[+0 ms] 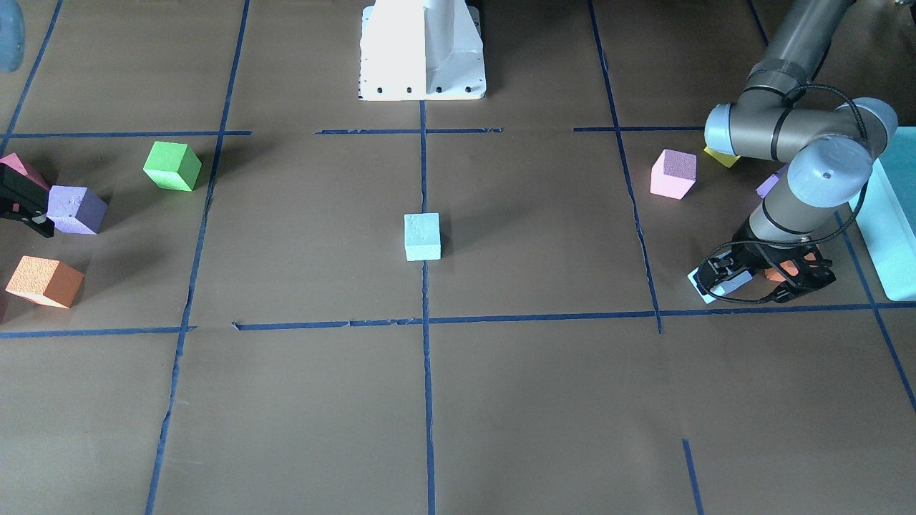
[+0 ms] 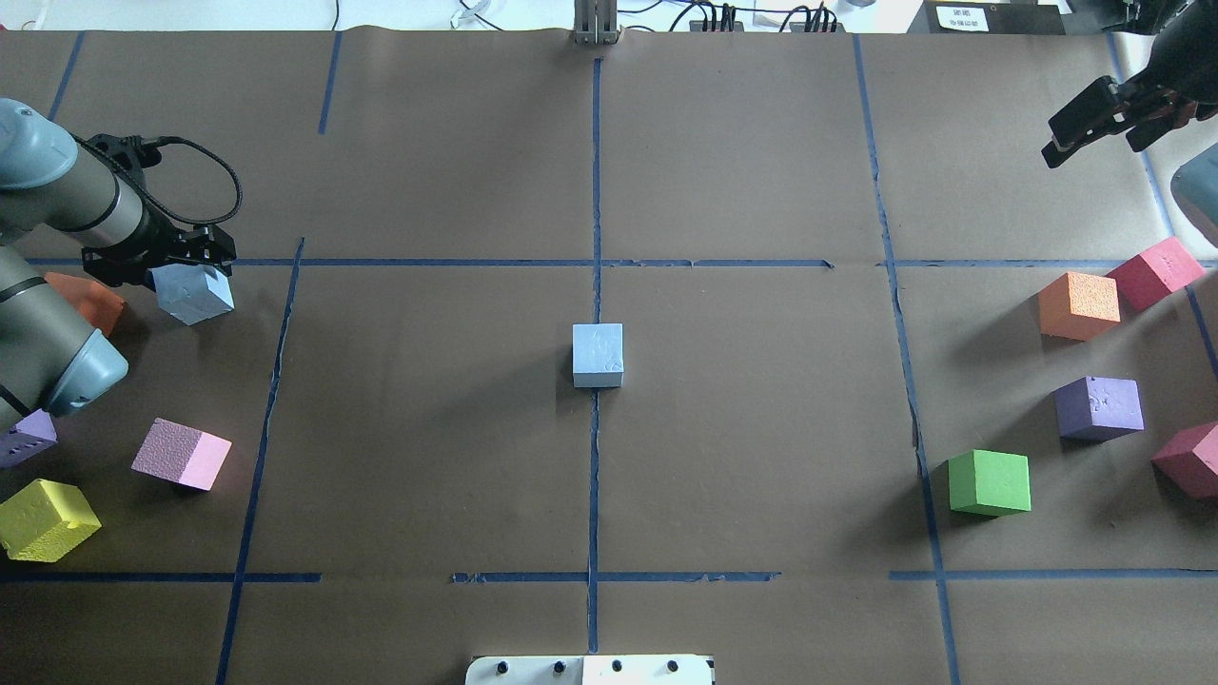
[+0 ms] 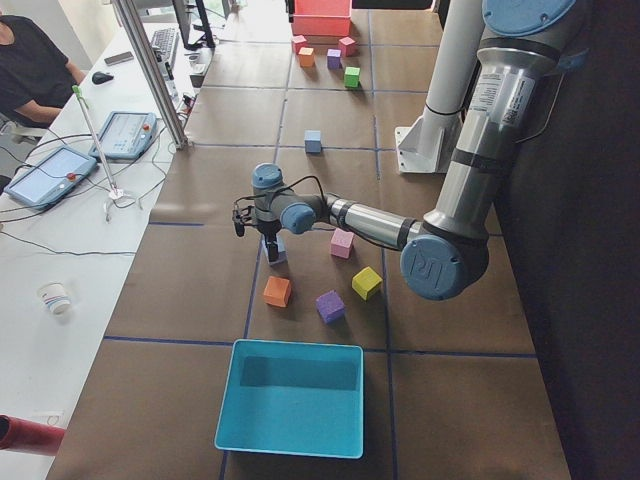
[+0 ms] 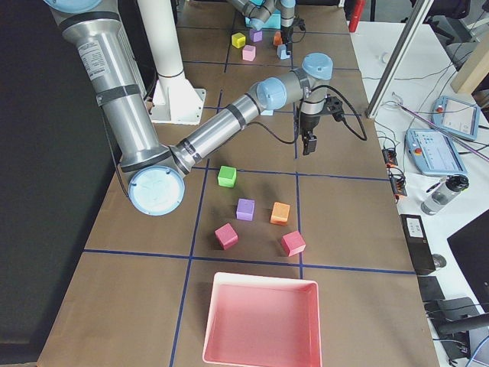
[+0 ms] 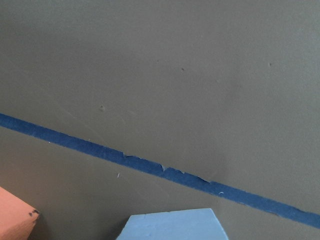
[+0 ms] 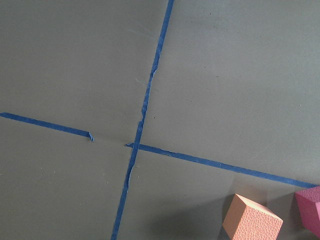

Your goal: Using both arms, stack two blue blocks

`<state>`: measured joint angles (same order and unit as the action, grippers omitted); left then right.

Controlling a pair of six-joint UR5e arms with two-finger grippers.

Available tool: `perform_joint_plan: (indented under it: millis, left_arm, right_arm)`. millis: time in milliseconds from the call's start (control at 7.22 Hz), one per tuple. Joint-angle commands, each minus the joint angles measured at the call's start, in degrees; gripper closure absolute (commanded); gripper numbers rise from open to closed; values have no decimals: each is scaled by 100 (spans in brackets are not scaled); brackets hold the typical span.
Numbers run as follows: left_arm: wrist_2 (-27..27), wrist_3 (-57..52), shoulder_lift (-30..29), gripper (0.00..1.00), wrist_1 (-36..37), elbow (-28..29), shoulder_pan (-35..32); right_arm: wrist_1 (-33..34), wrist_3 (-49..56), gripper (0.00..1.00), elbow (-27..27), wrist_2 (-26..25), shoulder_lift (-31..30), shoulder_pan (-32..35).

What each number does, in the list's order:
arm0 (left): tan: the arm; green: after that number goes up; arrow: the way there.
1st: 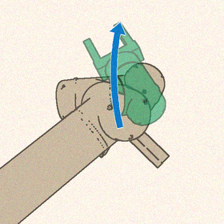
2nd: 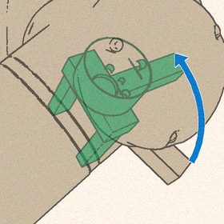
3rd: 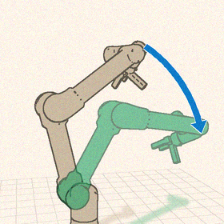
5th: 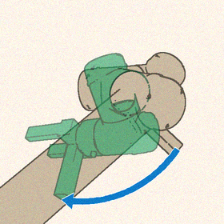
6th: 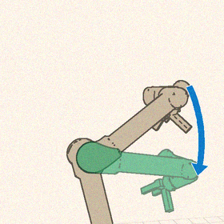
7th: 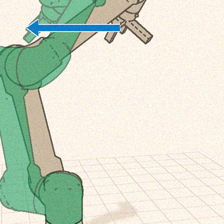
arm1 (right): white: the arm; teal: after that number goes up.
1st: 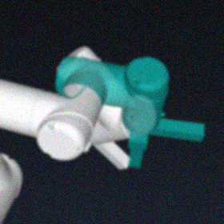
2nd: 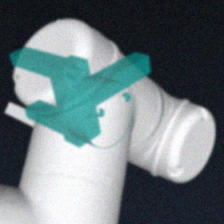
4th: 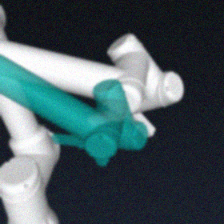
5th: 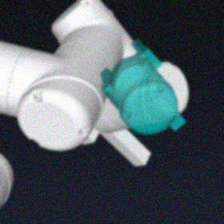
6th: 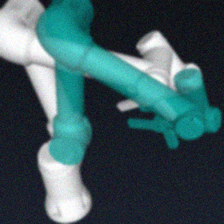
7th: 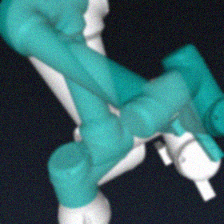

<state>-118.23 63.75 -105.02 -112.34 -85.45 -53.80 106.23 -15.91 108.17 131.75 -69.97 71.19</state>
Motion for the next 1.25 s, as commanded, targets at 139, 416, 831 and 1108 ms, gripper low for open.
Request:
perform_joint_plan:
  millis: [139, 416, 831, 1108]
  left_arm:
    - [-25, -56, 191, 96, 881, -958, -52]
    - [1, -82, -410, 96, 2989, -2068, 1]
    - [19, -3, -1973, 96, 3570, -1793, 806]
    - [28, -3, -3116, 96, 3543, -978, 1133]
  right_arm:
    - [3, -9, 0, 160, 26, -218, 105]
    - [3, -79, 0, 265, -9, -498, 237]
    - [-6, -167, 0, 214, -105, -771, 422]
    - [-41, -167, 0, 204, -159, -1043, 728]
